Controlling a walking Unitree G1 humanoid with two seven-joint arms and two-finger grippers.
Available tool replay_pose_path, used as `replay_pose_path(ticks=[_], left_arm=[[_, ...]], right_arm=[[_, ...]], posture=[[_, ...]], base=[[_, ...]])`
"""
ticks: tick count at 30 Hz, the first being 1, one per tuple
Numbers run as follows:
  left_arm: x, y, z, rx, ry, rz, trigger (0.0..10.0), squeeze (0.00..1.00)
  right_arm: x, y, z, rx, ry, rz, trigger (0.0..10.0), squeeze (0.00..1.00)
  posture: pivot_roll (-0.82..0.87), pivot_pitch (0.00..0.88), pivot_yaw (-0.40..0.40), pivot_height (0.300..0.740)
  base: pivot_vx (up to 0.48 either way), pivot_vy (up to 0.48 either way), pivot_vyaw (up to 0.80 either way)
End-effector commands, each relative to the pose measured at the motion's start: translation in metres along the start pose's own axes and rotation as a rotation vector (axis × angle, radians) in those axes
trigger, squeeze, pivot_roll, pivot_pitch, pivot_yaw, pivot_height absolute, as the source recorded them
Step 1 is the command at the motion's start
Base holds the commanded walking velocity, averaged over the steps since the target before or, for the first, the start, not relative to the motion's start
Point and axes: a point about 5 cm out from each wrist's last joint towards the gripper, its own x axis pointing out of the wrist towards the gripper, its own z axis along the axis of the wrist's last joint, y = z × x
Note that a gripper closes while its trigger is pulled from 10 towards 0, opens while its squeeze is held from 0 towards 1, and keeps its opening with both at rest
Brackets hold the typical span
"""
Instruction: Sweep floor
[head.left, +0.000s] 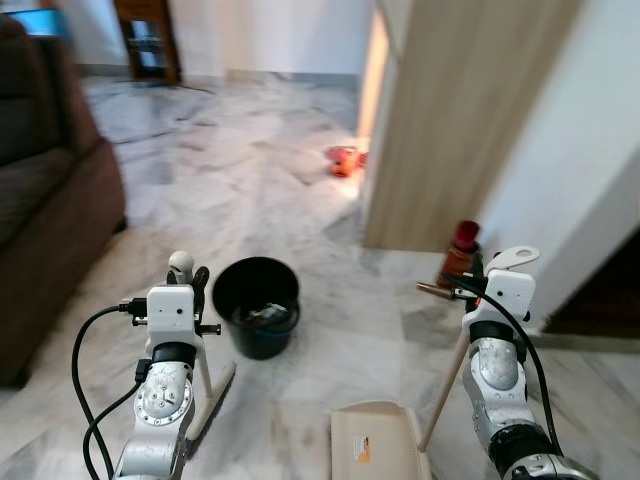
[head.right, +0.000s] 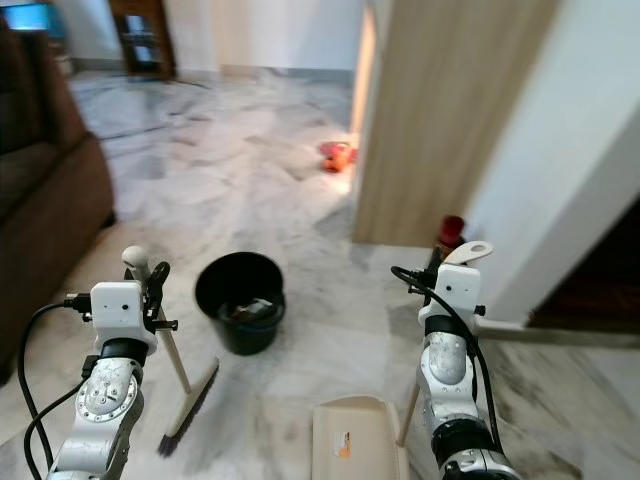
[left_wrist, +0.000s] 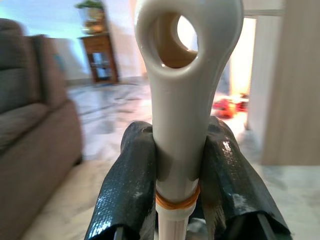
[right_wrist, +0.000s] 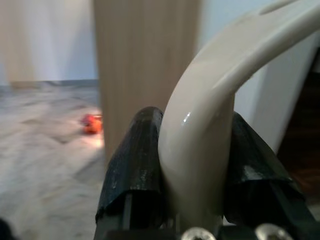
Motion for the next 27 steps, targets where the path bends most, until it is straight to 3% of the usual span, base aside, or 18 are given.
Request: replay_pose_path(ticks=[1, 27], left_arm=[[0.004, -0.0004, 0.009, 0.014, -0.053, -0.009, 10.0, 0.0], [0.0066, -0.0038, 0.0089, 0.014, -0.048, -0.024, 10.0, 0.0]], right_arm=[[0.0047, -0.0016, 0.0067, 0.002, -0.031, -0.008, 10.0, 0.0], [0.0075, -0.0013, 0.0094, -0.017, -0.039, -0.003, 10.0, 0.0]], posture=[[0.1, 0.0, -0.049, 0.74], [0.1, 0.0, -0.052, 0.74]], base=[[0.0, 0.0, -0.8], [0.0, 0.0, -0.8]])
